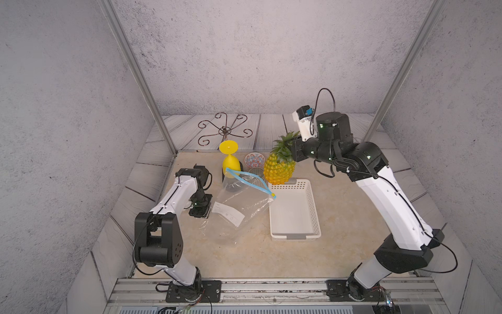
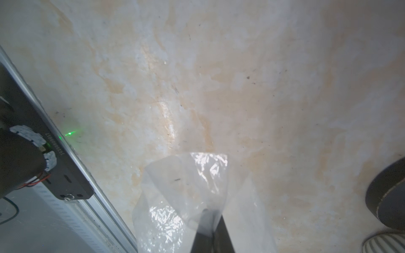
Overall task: Open the zip-top bag and take out the pineapple
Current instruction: Place the zipper food storage bag at the center of the board.
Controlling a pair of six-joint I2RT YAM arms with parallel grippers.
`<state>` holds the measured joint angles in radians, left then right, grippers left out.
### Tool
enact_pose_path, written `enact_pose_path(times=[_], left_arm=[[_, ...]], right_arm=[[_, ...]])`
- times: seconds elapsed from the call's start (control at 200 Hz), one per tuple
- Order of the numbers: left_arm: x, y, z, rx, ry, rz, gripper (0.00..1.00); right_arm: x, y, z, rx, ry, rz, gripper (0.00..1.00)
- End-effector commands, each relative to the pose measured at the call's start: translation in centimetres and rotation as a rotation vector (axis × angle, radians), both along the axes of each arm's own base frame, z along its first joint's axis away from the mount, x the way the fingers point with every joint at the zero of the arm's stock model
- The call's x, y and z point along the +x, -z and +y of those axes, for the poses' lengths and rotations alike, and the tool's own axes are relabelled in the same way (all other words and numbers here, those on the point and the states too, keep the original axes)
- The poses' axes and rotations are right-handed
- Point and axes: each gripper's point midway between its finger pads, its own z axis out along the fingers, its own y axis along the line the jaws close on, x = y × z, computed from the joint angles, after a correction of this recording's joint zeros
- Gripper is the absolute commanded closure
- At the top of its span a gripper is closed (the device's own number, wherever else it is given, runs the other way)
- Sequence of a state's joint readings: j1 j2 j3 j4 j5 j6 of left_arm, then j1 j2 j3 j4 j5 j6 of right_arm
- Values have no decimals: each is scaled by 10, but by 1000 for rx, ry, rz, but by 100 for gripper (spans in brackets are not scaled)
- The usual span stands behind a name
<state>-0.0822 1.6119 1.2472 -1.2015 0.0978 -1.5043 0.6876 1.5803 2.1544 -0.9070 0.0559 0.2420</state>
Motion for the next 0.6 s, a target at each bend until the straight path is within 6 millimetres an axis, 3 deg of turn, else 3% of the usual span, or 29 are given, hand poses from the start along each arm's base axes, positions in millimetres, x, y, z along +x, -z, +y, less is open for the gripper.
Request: enact_pose_path(times=[0.0, 0.12, 0.29, 0.44, 0.595], left_arm=[[-7, 3, 4, 0, 13, 34, 100], [-8, -3, 7, 17, 10, 30, 100], [-2, -15, 9, 23, 21, -69, 100], [1, -25, 17, 62, 50, -115, 100], [-6, -45, 37, 162, 74, -68, 90]], right_arm=[[-25, -60, -13, 174, -5, -125, 100], [-14, -26, -19, 85, 56, -97, 100], [10, 59, -31, -111, 140, -35, 100], [19, 127, -31, -145, 158, 62, 100], [24, 164, -26, -171, 151, 116, 100]])
